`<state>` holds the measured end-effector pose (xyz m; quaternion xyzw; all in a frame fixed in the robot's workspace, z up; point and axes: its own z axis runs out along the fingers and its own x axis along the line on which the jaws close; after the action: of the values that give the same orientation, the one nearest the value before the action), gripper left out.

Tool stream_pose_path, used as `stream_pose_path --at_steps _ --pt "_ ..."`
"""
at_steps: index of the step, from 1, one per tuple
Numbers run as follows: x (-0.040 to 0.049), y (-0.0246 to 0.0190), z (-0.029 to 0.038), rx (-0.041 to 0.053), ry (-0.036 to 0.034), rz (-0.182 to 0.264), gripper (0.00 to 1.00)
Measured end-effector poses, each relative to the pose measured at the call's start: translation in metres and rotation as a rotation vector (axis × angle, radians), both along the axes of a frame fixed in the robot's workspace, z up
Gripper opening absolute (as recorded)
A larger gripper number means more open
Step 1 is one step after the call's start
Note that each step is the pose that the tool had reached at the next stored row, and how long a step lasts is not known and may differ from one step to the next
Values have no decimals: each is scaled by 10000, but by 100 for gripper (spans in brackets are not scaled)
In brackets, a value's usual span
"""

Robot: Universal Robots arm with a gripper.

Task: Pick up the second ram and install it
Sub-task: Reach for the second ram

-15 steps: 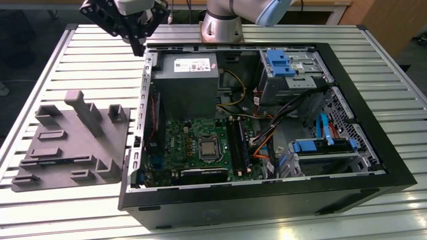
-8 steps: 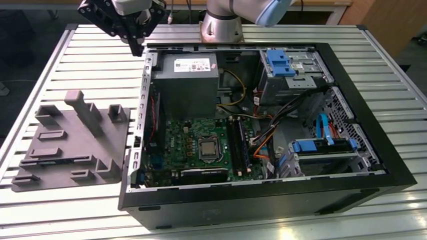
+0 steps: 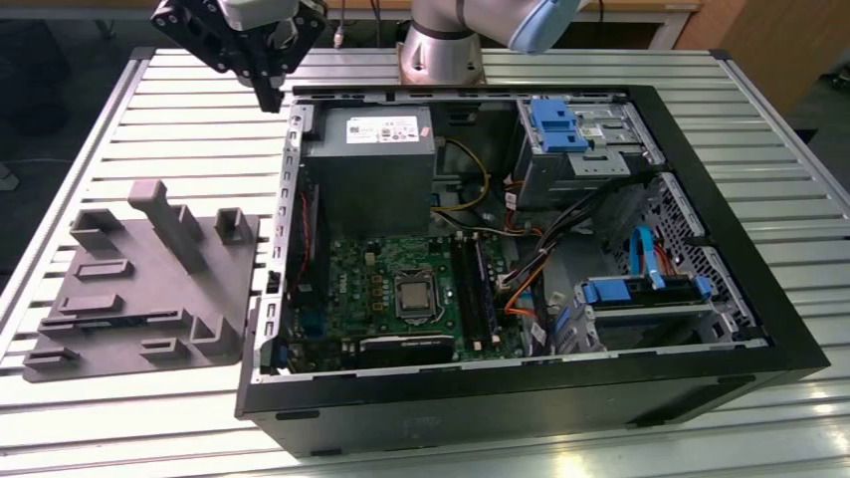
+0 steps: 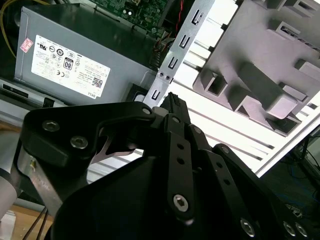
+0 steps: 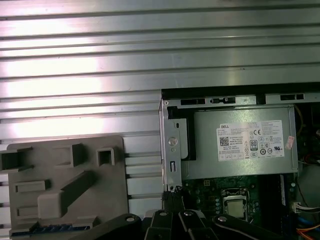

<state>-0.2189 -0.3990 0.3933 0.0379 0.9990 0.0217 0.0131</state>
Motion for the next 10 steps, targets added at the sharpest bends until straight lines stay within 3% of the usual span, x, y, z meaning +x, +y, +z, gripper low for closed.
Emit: stream_pose_path --at_steps 10 --pt "-38 -1 0 0 1 1 11"
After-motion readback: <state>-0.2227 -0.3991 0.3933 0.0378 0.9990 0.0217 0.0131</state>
